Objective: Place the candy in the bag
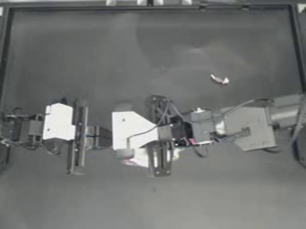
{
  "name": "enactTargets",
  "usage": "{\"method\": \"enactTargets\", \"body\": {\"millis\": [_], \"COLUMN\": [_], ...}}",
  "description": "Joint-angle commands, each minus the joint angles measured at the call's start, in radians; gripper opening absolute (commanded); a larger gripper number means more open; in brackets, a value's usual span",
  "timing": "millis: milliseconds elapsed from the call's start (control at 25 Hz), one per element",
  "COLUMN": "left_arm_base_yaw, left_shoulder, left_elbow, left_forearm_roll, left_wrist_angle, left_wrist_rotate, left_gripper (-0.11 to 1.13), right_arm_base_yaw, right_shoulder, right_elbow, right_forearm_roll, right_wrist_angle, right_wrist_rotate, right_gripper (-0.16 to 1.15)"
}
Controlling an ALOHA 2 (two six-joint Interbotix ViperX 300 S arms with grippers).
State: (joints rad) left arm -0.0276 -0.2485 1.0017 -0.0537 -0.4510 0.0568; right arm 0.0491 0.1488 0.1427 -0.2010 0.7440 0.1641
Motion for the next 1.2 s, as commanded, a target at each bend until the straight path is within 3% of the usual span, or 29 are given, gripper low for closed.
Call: {"method": "enactTargets", "body": {"millis": [40, 1200], "left_arm_base_yaw": [-0.003, -0.003], "left_shoulder": [-0.055, -0.037], "left_elbow": [-0.008, -0.006], "left_forearm_roll": [0.002, -0.002], "left_wrist_angle": [-0.011, -0.011], "left_wrist_rotate": [0.002, 0.0], "left_gripper": [0.05, 0.05], "right_arm_base_yaw": [-0.002, -0.006], "right_shoulder": [-0.046, -0.207], "right_elbow": [0.034, 0.319], "right_forearm_roll": [-0.003, -0.003], "right_wrist_angle": [0.017, 0.011], "right_wrist_rotate": [0.023, 0.199], "right_gripper": [0.04, 0.04]}}
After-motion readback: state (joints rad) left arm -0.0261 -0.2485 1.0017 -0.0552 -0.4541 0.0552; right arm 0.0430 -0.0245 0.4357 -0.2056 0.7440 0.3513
